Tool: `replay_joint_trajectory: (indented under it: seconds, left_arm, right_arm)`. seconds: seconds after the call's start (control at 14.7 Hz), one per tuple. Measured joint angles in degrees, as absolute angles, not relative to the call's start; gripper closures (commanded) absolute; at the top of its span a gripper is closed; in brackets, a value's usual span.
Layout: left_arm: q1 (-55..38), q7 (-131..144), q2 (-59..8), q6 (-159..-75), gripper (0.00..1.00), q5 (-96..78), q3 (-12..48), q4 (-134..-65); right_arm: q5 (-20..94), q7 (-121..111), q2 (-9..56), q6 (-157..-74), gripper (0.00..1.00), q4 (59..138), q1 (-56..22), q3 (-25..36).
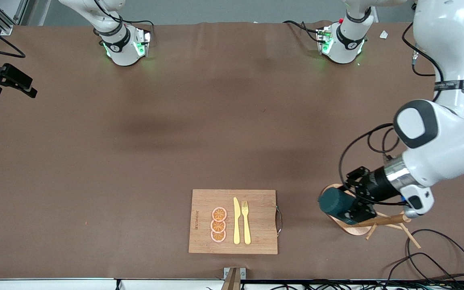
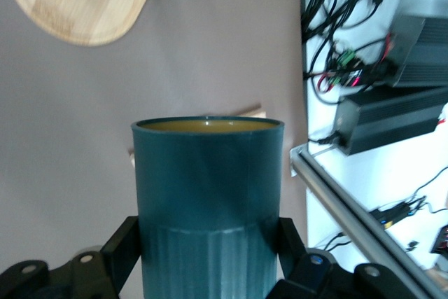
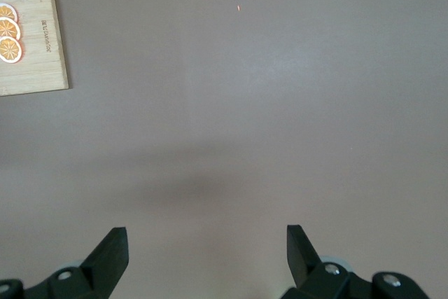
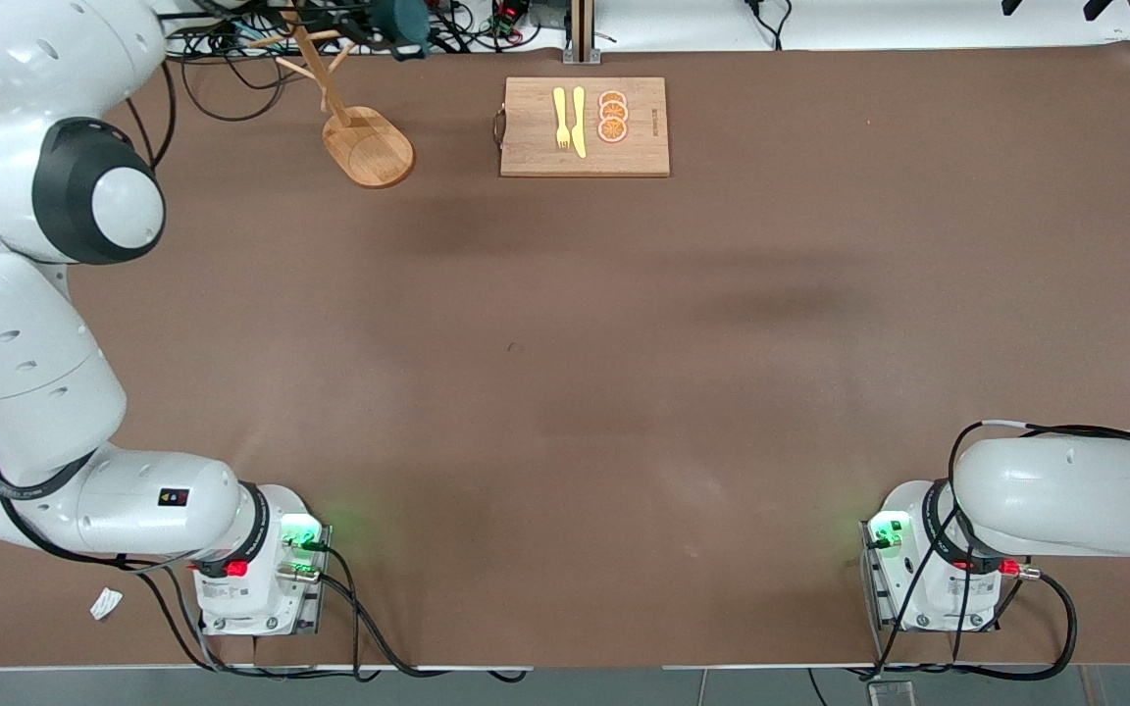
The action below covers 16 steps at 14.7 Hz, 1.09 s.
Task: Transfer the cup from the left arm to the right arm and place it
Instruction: 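Lift the teal mug off the stand with the left gripper, then carry the mug toward the table middle and lower it down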
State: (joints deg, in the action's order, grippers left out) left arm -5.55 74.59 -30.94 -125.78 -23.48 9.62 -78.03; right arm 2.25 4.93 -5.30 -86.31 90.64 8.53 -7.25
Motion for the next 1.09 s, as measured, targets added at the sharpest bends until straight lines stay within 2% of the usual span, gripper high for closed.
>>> replay_joint_trajectory:
  seconds: [0.54, 0.95, 1.09]
  left_arm:
    - [-22.1, 84.5, -30.8, -128.6, 0.29, -6.9, 9.7, -78.1]
    - [-36.2, 87.4, -33.9, -133.1, 0.29, 17.0, 9.4, -78.5]
    - [-39.1, 87.8, -35.0, -136.9, 0.29, 25.4, 9.5, -78.6]
  right_arm:
    - [2.3, 4.9, -5.3, -86.3, 0.00, 90.7, 8.5, -7.1]
    - [2.3, 4.9, -5.3, -86.2, 0.00, 90.7, 8.5, -7.1]
    - [2.3, 4.9, -5.3, -86.2, 0.00, 90.7, 8.5, -7.0]
